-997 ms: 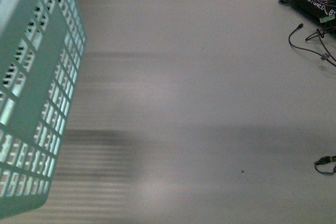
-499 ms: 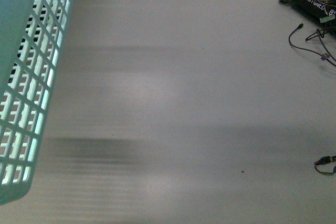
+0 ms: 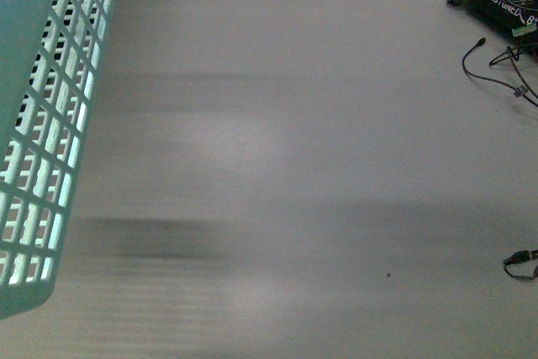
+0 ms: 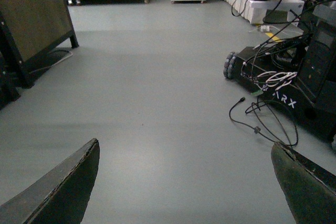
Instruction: Pick lemon and mango into basket
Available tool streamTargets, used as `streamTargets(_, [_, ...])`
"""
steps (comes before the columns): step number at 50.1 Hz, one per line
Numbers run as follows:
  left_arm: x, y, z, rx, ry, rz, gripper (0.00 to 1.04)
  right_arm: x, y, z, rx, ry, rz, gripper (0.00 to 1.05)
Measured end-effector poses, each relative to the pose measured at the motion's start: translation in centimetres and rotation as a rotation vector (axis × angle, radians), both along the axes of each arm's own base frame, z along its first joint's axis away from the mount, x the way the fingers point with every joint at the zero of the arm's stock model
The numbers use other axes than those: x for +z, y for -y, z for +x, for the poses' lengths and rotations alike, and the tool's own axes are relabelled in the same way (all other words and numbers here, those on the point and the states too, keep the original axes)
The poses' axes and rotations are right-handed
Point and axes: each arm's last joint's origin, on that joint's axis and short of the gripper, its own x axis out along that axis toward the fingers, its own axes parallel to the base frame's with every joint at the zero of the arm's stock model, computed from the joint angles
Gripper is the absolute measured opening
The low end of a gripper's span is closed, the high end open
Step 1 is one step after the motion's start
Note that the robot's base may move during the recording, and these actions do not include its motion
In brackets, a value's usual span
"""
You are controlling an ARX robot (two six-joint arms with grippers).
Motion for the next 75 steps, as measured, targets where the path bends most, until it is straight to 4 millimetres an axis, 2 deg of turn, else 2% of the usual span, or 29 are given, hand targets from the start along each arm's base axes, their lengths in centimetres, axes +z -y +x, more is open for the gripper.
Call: streamTargets(75, [-0.02,0.02,0.02,-0.001,-0.001,0.0,0.05,0.0,0.0,0.0,0.0,0.0,0.0,0.96])
